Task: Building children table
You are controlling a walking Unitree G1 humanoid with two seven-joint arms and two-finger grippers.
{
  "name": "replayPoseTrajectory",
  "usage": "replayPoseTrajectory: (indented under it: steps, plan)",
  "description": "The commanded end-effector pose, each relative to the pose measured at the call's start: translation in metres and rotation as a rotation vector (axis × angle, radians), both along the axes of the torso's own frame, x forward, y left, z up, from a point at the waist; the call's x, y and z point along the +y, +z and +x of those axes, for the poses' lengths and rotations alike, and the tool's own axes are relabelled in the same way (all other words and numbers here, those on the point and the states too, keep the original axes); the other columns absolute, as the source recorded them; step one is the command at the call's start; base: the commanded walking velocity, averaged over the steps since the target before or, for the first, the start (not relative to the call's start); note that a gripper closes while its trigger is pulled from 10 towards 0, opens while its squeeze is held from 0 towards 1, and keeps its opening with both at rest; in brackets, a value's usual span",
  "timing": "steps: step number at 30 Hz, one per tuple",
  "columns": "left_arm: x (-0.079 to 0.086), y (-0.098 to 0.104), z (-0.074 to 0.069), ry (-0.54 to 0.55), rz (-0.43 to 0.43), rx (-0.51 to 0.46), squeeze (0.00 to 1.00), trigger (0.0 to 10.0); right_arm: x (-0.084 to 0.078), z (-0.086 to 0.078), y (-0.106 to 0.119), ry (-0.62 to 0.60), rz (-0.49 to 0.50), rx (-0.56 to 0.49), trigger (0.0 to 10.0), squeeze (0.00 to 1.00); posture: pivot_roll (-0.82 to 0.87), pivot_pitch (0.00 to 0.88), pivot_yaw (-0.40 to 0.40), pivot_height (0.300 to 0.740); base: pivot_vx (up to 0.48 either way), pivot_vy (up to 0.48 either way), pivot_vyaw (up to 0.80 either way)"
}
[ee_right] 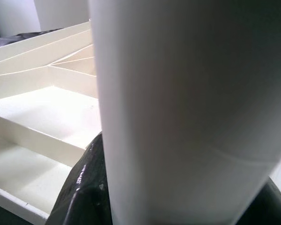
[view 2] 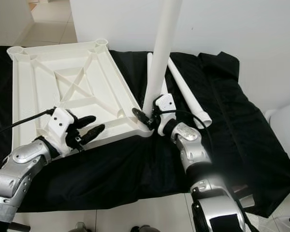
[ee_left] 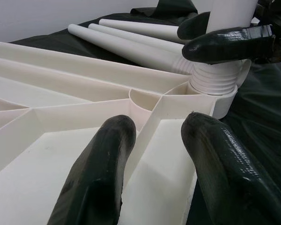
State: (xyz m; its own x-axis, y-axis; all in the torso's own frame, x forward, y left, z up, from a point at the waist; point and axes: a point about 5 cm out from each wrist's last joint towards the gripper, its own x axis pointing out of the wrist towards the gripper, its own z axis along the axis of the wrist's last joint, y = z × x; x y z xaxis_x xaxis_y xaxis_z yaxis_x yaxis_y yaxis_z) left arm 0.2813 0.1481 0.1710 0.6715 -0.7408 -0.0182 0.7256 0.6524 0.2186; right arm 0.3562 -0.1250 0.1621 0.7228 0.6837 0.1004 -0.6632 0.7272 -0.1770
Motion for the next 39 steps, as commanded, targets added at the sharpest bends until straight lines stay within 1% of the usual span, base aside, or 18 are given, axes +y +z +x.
replayPoseTrajectory:
  steps: [1,6,8,10,11,13,17,19,20,22,23,24,25,27,29,31,34,39]
  plan:
    - [0.001,-0.001,-0.001,0.010,0.012,-0.006,0.00,10.0,-0.012,-0.001,-0.015,-0.030,-0.020,0.073,10.0,0.00,0.04,0.100,-0.080,0.740,0.000,0.000,0.00]
    - [0.001,-0.001,-0.001,0.013,0.010,-0.005,0.00,10.0,-0.012,0.000,-0.016,-0.038,0.010,0.091,10.0,0.00,0.04,0.103,-0.078,0.740,0.000,0.000,0.00]
    - [0.001,0.000,0.000,0.012,0.008,-0.003,0.00,10.0,-0.008,0.001,-0.015,-0.061,0.058,0.102,10.0,0.00,0.04,0.107,-0.079,0.740,0.000,0.000,0.00]
    - [0.001,0.000,0.000,0.012,0.008,-0.003,0.00,10.0,-0.008,0.001,-0.015,-0.061,0.058,0.102,10.0,0.00,0.04,0.107,-0.079,0.740,0.000,0.000,0.00]
    - [0.001,0.000,0.000,0.012,0.008,-0.004,0.00,10.0,-0.007,0.002,-0.015,-0.094,0.077,0.106,10.0,0.00,0.03,0.109,-0.080,0.740,0.000,0.000,0.00]
    - [0.001,-0.001,0.000,0.011,0.004,-0.002,0.00,10.0,-0.002,0.004,-0.016,-0.184,0.050,0.098,10.0,0.00,0.03,0.111,-0.079,0.740,0.000,0.000,0.00]
    - [0.000,-0.002,0.000,0.009,0.005,0.002,0.00,10.0,0.003,0.005,-0.014,-0.226,0.051,0.086,10.0,0.00,0.03,0.111,-0.079,0.740,0.000,0.000,0.00]
    - [-0.001,-0.003,0.000,0.004,0.006,0.003,0.00,10.0,0.009,0.004,-0.012,-0.305,0.097,0.096,10.0,0.00,0.03,0.113,-0.078,0.740,0.000,0.000,0.00]
    - [-0.001,-0.003,0.000,0.004,0.006,0.003,0.00,10.0,0.009,0.004,-0.012,-0.305,0.097,0.096,10.0,0.00,0.03,0.113,-0.078,0.740,0.000,0.000,0.00]
    - [-0.001,-0.003,0.000,0.003,0.006,0.005,0.00,10.0,0.012,0.003,-0.012,-0.397,0.108,0.096,10.0,0.00,0.03,0.115,-0.078,0.740,0.000,0.000,0.00]
    - [-0.001,-0.003,0.000,0.003,0.006,0.005,0.00,10.0,0.012,0.003,-0.012,-0.397,0.108,0.096,10.0,0.00,0.03,0.115,-0.078,0.740,0.000,0.000,0.00]
    - [-0.001,-0.003,0.000,0.002,0.006,0.008,0.00,10.0,0.016,0.000,-0.012,-0.440,0.123,0.089,10.0,0.00,0.02,0.115,-0.077,0.740,0.000,0.000,0.00]
    - [-0.001,-0.003,0.000,0.002,0.006,0.008,0.00,10.0,0.016,0.000,-0.012,-0.440,0.123,0.089,10.0,0.00,0.02,0.115,-0.077,0.740,0.000,0.000,0.00]
    - [-0.002,-0.005,0.000,-0.003,0.003,0.013,0.00,10.0,0.030,-0.012,-0.015,-0.546,0.185,0.102,10.0,0.00,0.01,0.116,-0.075,0.740,0.000,0.000,0.00]
    - [-0.004,-0.006,0.001,-0.008,0.000,0.015,0.00,10.0,0.038,-0.022,-0.017,-0.627,0.249,0.129,10.0,0.00,0.01,0.115,-0.071,0.740,0.000,0.000,0.00]
    - [-0.004,-0.006,0.001,-0.008,0.000,0.015,0.00,10.0,0.038,-0.022,-0.017,-0.627,0.249,0.129,10.0,0.00,0.01,0.115,-0.071,0.740,0.000,0.000,0.00]
    - [-0.004,-0.005,0.002,-0.014,-0.004,0.014,0.00,10.0,0.046,-0.029,-0.018,-0.653,0.287,0.160,10.0,0.00,0.00,0.112,-0.070,0.740,0.000,0.000,0.00]
    - [-0.007,-0.004,0.004,-0.032,-0.008,0.012,0.00,10.0,0.046,-0.030,-0.014,-0.662,0.266,0.146,10.0,0.00,0.00,0.105,-0.070,0.740,0.000,0.000,0.00]
